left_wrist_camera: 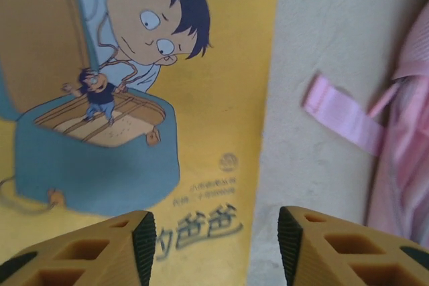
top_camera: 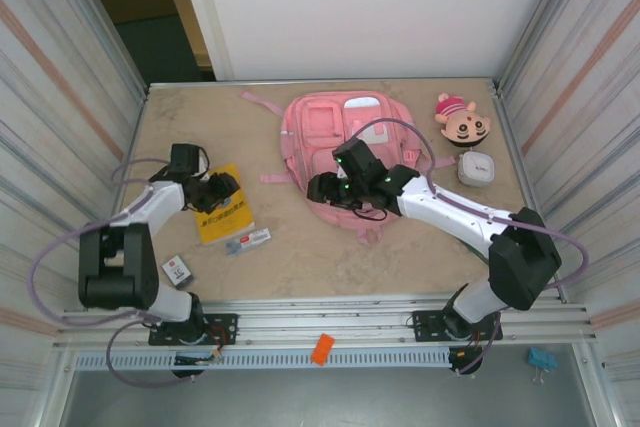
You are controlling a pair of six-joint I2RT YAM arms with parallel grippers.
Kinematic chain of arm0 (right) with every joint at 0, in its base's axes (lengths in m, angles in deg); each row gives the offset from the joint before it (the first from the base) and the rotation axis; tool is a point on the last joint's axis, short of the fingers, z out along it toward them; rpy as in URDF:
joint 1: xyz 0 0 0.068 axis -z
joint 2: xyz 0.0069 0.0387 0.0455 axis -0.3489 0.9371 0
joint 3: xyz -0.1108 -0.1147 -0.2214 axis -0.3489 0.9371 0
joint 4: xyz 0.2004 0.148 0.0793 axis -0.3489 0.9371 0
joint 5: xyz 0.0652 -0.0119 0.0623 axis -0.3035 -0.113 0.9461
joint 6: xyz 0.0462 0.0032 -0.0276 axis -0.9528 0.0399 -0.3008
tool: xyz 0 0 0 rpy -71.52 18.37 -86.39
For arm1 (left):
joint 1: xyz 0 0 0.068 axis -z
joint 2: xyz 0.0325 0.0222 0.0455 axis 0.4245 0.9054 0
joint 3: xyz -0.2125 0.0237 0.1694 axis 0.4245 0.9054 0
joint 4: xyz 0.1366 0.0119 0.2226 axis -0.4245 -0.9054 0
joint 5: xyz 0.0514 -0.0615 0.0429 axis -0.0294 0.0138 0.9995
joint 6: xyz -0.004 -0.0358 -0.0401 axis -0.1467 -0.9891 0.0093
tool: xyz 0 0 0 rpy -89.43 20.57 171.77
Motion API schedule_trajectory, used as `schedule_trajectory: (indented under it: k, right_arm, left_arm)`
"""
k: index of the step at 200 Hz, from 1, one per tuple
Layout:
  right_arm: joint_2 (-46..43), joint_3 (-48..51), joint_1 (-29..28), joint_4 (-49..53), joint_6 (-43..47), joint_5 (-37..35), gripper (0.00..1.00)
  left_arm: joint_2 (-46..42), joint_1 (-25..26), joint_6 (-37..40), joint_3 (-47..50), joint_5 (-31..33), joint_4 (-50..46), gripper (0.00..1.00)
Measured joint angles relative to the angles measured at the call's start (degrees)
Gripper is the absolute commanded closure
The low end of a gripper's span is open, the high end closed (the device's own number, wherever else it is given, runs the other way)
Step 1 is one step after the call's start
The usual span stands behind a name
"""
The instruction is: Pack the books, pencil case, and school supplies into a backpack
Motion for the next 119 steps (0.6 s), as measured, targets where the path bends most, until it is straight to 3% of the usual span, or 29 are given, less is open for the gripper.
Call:
schedule_trajectory:
  k: [38, 92, 119]
  right_arm:
    - [1.09, -0.42, -0.92, -0.66, 0.0, -0.02, 0.42]
    - [2.4, -1.03, -1.07, -1.33, 0.02, -0.22, 0.42]
    - [7.13, -5.97, -1.31, 0.61, 1.46, 0.07, 0.42]
  left_arm:
    - [5.14, 0.66, -0.11, -0.61, -3.43, 3.04, 0.52]
    - [5.75, 12.94, -2.08, -0.66, -4.37, 6.88, 0.47]
    - [3.23, 12.9, -2.93, -0.74, -3.21, 4.28, 0.43]
